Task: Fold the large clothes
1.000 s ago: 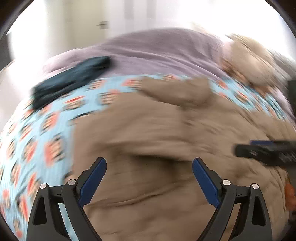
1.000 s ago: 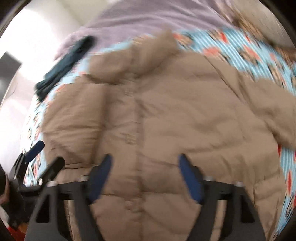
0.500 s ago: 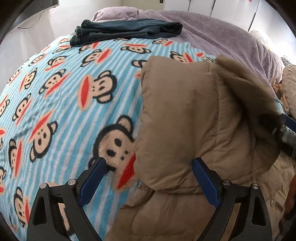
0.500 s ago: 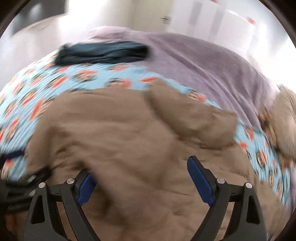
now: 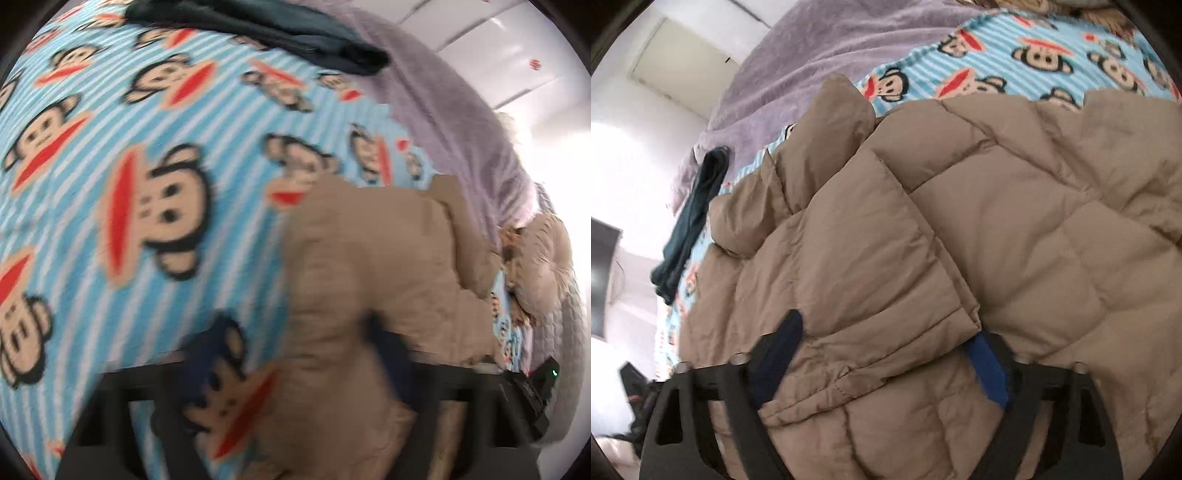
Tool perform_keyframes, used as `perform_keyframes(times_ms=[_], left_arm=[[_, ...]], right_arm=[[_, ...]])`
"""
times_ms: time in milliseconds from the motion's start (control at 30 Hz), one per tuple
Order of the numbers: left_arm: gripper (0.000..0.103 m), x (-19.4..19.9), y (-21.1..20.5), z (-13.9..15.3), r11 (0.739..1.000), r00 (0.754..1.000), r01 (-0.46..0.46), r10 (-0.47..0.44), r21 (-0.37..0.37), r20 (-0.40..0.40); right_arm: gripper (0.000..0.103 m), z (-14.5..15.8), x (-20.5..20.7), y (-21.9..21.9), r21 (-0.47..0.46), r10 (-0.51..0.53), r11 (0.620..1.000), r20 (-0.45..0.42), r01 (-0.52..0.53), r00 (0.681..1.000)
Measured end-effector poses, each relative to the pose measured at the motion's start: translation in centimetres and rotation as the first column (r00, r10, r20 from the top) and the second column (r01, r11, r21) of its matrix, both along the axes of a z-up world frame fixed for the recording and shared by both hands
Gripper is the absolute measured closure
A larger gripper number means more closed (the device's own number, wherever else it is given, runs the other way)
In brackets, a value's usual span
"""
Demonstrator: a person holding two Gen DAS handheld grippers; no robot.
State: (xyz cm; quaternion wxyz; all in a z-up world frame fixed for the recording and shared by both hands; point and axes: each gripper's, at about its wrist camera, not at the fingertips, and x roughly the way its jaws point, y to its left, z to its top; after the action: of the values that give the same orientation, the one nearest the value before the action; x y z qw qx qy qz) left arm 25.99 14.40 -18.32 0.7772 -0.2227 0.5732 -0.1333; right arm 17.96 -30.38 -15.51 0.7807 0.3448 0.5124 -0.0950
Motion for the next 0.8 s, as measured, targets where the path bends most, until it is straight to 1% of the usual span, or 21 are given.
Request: perform_keyframes(times_ms=[33, 67, 100, 133, 200, 233, 333, 400, 433, 467, 500, 533, 567, 600, 700, 733, 800], left_arm=[[0.072, 0.0, -0.4, 0.2, 1.0, 1.0, 0.017, -0.017, 0.01, 0.006], [0.073, 0.0, -1.0, 0.7, 0.998, 0.999, 0.041, -0.042, 0.05, 0.025], [0.077, 0.0, -1.3, 1.0, 0.994, 0.997, 0.062, -0.067, 0.089, 0.046], [0.079, 0.2, -1.4, 1.2, 0.989, 0.994, 0.085, -0.093, 0.125, 0.061], [0.079, 0.4, -1.4, 1.2, 0.975, 0.989, 0.109, -0.126, 0.194, 0.075], [0.079, 0.6, -1.3, 1.0, 0.97, 0.988, 0.118, -0.136, 0.214, 0.072], [0.079, 1.0, -1.1, -0.2, 0.962, 0.987, 0.133, -0.15, 0.238, 0.051], [0.076, 1.0, -1.3, 0.2, 0.955, 0.989, 0.123, -0.141, 0.272, 0.049], [0.076, 0.8, -1.4, 1.0, 0.948, 0.991, 0.102, -0.124, 0.3, 0.056], [0.076, 0.6, -1.4, 1.6, 0.947, 0.991, 0.087, -0.113, 0.31, 0.068], [0.076, 0.2, -1.2, 2.3, 0.947, 0.991, 0.072, -0.103, 0.314, 0.084], [0.076, 0.0, -1.0, 3.2, 0.946, 0.99, 0.059, -0.097, 0.319, 0.104], [0.076, -0.5, -0.7, 4.2, 0.945, 0.988, 0.049, -0.095, 0.325, 0.126], [0.076, -0.9, -0.5, 5.1, 0.946, 0.985, 0.046, -0.096, 0.321, 0.144], [0.076, -2.2, -0.7, 6.8, 0.955, 0.977, 0.081, -0.133, 0.286, 0.167], [0.076, -2.9, -0.9, 7.0, 0.955, 0.974, 0.099, -0.15, 0.278, 0.17], [0.076, -3.9, -1.8, 6.5, 0.951, 0.971, 0.131, -0.181, 0.281, 0.157]], right_arm=[[0.052, -0.1, 0.1, -0.4, 0.017, -0.006, 1.0, -0.006, 0.006, 1.0], [0.09, -0.5, -0.1, -0.6, 0.035, -0.01, 0.999, -0.014, 0.01, 1.0], [0.094, -1.0, -0.2, -0.4, 0.063, -0.015, 0.998, -0.02, 0.016, 1.0], [0.094, -1.3, -0.1, -0.6, 0.094, -0.031, 0.995, -0.027, 0.034, 0.999], [0.094, -1.4, -0.2, -0.5, 0.138, -0.043, 0.989, -0.017, 0.045, 0.999], [0.094, -1.2, -1.9, 0.6, 0.143, -0.04, 0.989, -0.011, 0.041, 0.999], [0.094, -2.3, -2.5, 2.3, 0.137, -0.018, 0.99, -0.035, 0.023, 0.999], [0.094, -2.8, -2.8, 2.8, 0.105, -0.018, 0.994, -0.04, 0.022, 0.999], [0.094, -2.7, -2.7, 2.9, 0.089, -0.014, 0.996, -0.039, 0.018, 0.999], [0.093, -2.5, -2.5, 2.9, 0.069, -0.009, 0.998, -0.044, 0.012, 0.999], [0.085, -2.0, -2.4, 2.9, 0.048, 0.002, 0.999, -0.048, 0.0, 0.999], [0.08, -1.2, -2.4, 2.7, 0.009, 0.022, 1.0, -0.06, -0.022, 0.998], [0.072, -0.3, -2.6, 2.6, -0.041, 0.039, 0.998, -0.066, -0.041, 0.997], [0.069, 0.6, -3.0, 2.4, -0.082, 0.045, 0.995, -0.061, -0.05, 0.997], [0.069, 3.4, -4.7, 1.4, -0.206, 0.039, 0.978, -0.032, -0.044, 0.999], [0.069, 4.1, -5.1, 1.0, -0.224, 0.034, 0.974, -0.017, -0.037, 0.999], [0.069, 4.9, -5.1, 1.0, -0.217, 0.054, 0.975, 0.014, -0.05, 0.998]])
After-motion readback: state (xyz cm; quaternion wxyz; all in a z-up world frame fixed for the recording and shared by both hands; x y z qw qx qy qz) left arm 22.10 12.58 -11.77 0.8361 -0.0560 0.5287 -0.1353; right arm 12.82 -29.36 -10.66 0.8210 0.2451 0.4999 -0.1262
